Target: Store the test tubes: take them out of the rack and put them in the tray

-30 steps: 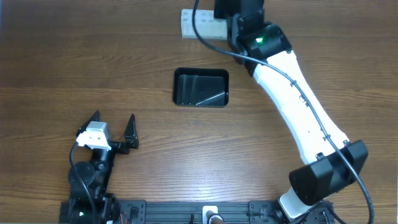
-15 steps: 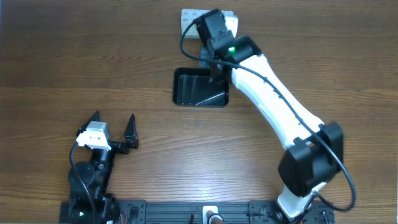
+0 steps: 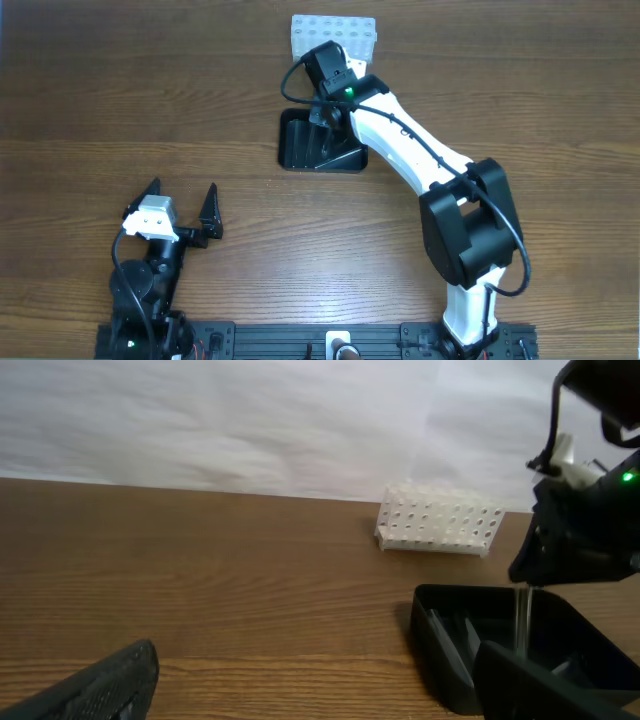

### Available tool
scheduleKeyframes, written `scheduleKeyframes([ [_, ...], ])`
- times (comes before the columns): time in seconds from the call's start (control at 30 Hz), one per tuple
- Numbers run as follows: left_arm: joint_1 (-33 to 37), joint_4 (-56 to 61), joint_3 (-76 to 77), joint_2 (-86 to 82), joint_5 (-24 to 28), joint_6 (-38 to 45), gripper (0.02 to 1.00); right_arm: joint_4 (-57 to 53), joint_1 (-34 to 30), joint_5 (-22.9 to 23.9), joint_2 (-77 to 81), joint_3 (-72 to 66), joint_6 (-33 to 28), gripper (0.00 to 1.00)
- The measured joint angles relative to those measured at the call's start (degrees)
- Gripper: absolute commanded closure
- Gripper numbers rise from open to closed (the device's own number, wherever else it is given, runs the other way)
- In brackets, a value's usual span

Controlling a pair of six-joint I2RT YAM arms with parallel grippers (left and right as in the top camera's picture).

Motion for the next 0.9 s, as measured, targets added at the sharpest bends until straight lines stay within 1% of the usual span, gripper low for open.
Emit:
scheduleKeyframes([
  [0.17,0.0,0.0,0.0,0.0,0.0,0.0,0.020,0.0,0.0,-1.7,1.1,0.0,0.3,0.866],
  [0.3,0.0,0.0,0.0,0.0,0.0,0.0,0.020,-0.3,0.1,-2.6,1.5,0.0,0.5,0.724],
  [0.4,0.0,0.0,0.0,0.0,0.0,0.0,0.018,-0.2,0.2,-2.8,1.8,0.0,0.6,0.652],
  [0.57,0.0,0.0,0.0,0.0,0.0,0.0,0.020,0.0,0.2,-2.8,1.8,0.0,0.3,0.643],
  [0.67,0.0,0.0,0.0,0.0,0.0,0.0,0.018,0.0,0.3,-1.4,1.7,0.0,0.4,0.544],
  [0.77,0.0,0.0,0.0,0.0,0.0,0.0,0.018,-0.2,0.3,1.1,0.6,-0.1,-0.8,0.362],
  [0.83,0.0,0.0,0.0,0.0,0.0,0.0,0.018,-0.3,0.3,2.8,-1.7,-0.2,-2.7,0.292],
  [0.9,0.0,0.0,0.0,0.0,0.0,0.0,0.018,-0.5,0.3,5.0,-5.6,-0.3,-5.0,0.246],
])
